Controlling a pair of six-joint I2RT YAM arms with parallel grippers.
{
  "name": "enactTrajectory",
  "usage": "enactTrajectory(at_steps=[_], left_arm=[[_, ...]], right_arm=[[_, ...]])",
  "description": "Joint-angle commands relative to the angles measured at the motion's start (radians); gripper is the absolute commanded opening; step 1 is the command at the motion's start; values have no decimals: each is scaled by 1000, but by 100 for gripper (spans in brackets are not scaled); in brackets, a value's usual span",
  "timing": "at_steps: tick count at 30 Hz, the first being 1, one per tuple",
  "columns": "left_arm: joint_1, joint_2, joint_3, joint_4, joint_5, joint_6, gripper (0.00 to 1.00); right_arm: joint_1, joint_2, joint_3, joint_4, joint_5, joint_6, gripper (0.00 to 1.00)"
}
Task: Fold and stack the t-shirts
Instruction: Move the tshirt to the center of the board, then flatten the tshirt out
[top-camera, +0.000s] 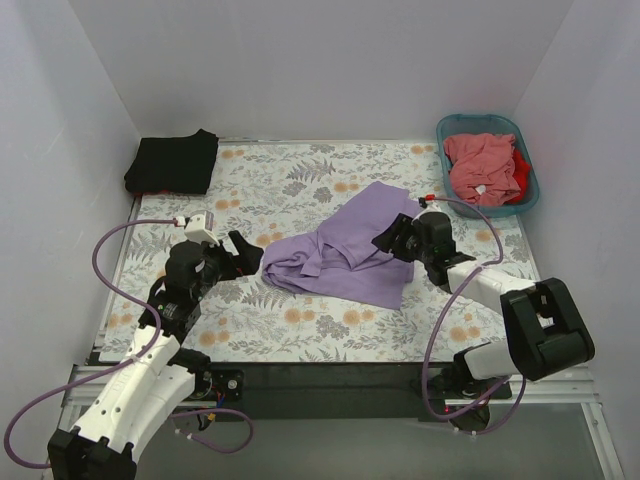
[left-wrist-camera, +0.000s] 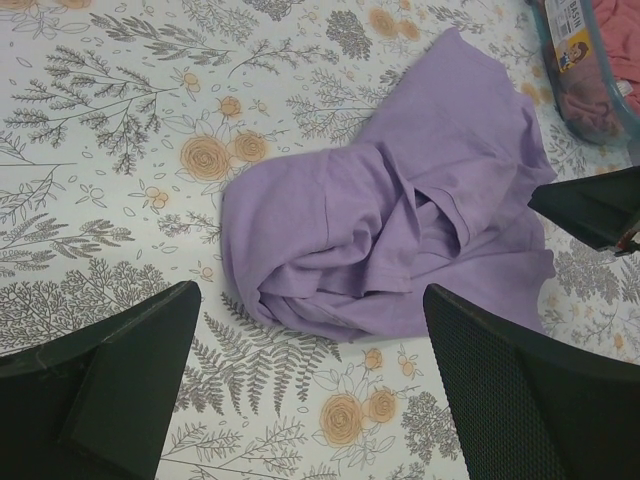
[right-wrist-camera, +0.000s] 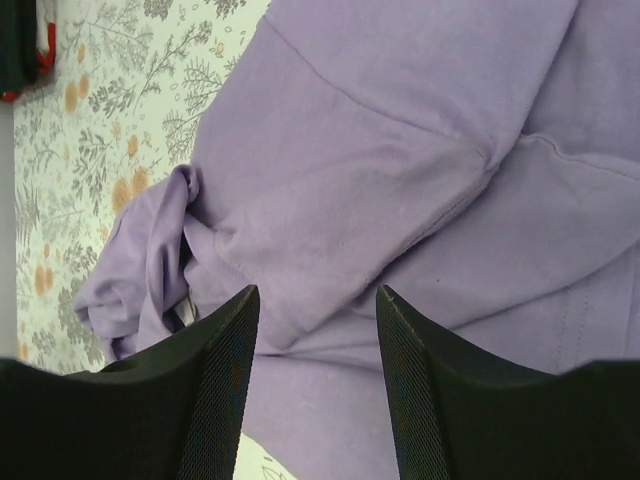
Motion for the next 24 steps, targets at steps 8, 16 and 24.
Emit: enactTrajectory(at_steps=[8, 16, 24], left_arm=[[0, -10, -6, 15, 2, 30, 93], [-1, -4, -7, 16, 8, 33, 93], [-1, -5, -10, 16, 10, 35, 93]], right_arm=[[-6, 113, 7, 136, 107, 115, 53], [-16, 198, 30, 188, 106, 130, 50], [-22, 237, 65, 211, 66, 106, 34]])
